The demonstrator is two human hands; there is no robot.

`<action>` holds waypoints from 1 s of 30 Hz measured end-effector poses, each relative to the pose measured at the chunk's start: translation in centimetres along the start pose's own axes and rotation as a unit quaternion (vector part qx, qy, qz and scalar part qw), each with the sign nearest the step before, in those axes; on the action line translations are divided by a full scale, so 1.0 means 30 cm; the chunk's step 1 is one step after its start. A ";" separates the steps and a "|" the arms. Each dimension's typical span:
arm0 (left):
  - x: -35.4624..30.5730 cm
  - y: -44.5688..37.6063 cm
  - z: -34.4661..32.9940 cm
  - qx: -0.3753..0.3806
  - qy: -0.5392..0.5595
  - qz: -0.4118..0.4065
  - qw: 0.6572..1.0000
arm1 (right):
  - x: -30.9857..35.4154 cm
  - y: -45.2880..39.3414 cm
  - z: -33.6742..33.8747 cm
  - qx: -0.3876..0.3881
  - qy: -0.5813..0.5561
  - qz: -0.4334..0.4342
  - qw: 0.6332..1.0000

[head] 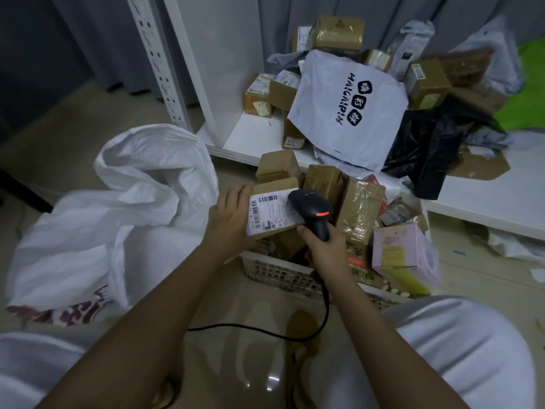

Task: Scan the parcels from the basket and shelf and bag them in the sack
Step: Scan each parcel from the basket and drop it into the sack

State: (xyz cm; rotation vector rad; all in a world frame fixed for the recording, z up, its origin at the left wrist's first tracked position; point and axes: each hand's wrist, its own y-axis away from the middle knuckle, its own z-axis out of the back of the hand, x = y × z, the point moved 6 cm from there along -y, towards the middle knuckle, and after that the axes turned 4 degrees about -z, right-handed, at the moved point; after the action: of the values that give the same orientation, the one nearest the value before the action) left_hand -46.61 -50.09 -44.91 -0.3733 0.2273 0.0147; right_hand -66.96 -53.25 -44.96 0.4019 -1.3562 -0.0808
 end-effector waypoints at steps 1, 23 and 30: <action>0.012 0.018 0.004 0.018 -0.013 0.006 1.000 | 0.003 0.016 -0.012 0.013 0.019 -0.012 1.000; 0.077 0.157 -0.050 0.050 0.009 0.071 0.996 | -0.031 0.172 -0.050 0.107 0.118 -0.109 0.981; 0.079 0.157 -0.049 0.055 0.002 0.076 0.996 | -0.040 0.165 -0.052 0.104 0.110 -0.113 0.982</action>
State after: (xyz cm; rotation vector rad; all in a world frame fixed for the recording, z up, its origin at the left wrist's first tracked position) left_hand -44.88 -46.30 -48.47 -0.2463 0.2581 0.1500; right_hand -66.60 -47.95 -44.71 0.7195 -1.0998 -0.0793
